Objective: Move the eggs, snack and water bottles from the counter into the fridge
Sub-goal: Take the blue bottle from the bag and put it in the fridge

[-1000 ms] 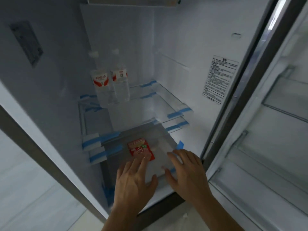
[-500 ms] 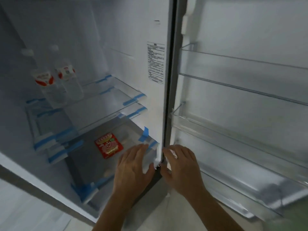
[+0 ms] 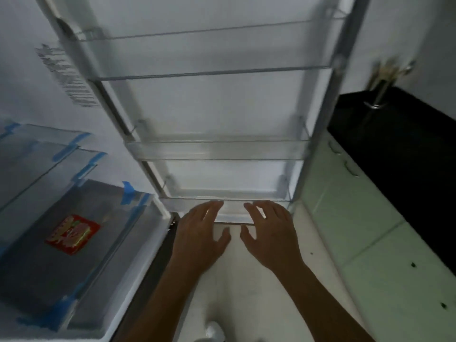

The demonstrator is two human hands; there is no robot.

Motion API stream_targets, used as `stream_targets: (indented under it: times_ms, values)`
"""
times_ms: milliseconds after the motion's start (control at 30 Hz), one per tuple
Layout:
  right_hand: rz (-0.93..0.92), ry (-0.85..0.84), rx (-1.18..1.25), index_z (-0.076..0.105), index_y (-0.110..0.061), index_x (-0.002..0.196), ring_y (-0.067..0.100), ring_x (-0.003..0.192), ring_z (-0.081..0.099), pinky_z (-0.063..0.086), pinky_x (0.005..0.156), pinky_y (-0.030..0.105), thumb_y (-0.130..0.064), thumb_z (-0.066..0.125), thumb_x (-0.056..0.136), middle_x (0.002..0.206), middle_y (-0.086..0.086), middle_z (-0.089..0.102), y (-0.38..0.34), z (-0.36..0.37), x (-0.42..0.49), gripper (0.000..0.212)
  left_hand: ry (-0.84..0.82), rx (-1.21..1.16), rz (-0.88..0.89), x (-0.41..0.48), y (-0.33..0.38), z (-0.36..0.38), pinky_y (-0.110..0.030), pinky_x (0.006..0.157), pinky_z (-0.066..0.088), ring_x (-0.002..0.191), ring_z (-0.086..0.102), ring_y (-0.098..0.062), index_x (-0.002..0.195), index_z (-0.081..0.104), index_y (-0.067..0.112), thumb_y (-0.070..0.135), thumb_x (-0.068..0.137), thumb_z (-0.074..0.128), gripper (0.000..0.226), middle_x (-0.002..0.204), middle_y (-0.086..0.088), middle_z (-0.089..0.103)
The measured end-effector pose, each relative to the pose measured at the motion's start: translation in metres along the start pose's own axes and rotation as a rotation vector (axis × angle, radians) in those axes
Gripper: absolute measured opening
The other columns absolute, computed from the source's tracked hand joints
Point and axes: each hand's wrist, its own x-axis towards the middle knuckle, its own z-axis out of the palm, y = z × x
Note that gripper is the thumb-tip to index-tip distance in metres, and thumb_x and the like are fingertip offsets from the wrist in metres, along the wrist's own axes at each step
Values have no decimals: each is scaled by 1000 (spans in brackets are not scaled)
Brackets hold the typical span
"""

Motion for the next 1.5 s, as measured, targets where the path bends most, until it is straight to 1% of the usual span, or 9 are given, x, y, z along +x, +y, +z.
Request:
stream_targets:
  times_ms: [100,267,333,400,533,700,1167,1333,1500]
  values:
    - [167,33,-106,65,-19,124,24,115,60,44,104,43,-42,59,84,119,5,67,33,-35,-25,46,-59,-59,168,16,44,18,-46,101,48,118,60,-24,134,56,19,42,78,63,61,132,-3,63]
    - [436,69,-275,63,-21,123,25,114,61,47,102,44,-44,55,85,120,5,67,61,-84,-78,45,-164,-170,484,31,112,50,-41,95,53,111,63,-23,130,59,15,38,79,67,57,126,-4,66]
    - [552,92,-352,63,-21,123,26,113,61,47,101,44,-44,54,86,120,5,66,65,-98,-104,45,-219,-224,614,30,138,61,-40,89,54,106,63,-21,130,57,15,37,81,66,54,122,-2,66]
    - [696,133,-420,62,-21,123,27,113,61,47,100,45,-44,53,86,120,5,66,63,-110,-132,44,-295,-257,748,23,160,72,-39,89,53,109,61,-20,132,55,18,38,81,65,55,123,1,64]
    - [942,221,-487,62,-20,122,28,112,61,48,96,45,-43,52,85,120,4,65,40,-121,-177,45,-402,-301,951,6,181,82,-38,98,50,121,55,-16,137,50,22,41,83,61,58,133,6,59]
    - [1216,298,-559,61,-21,122,26,110,60,48,93,42,-42,55,84,119,2,64,-3,-121,-218,44,-506,-394,1161,-22,196,89,-38,98,49,122,55,-18,135,53,19,43,82,51,58,132,4,60]
    - [1692,443,-779,60,-22,126,25,110,59,46,97,41,-46,57,83,120,0,64,-113,-150,-337,50,-726,-545,1619,-166,263,74,-37,101,46,125,54,-18,135,55,15,48,83,42,63,134,1,60]
    - [1833,495,-807,58,-23,129,24,115,57,44,101,40,-47,54,86,124,-1,63,-126,-166,-392,50,-769,-534,1762,-226,297,77,-37,101,46,125,53,-18,136,55,17,47,84,41,61,135,0,60]
    - [1893,549,-841,60,-22,129,26,117,56,43,101,42,-45,54,86,123,2,64,-125,-192,-459,49,-790,-497,1843,-289,345,84,-37,96,48,120,56,-19,133,56,17,45,84,48,57,132,0,61]
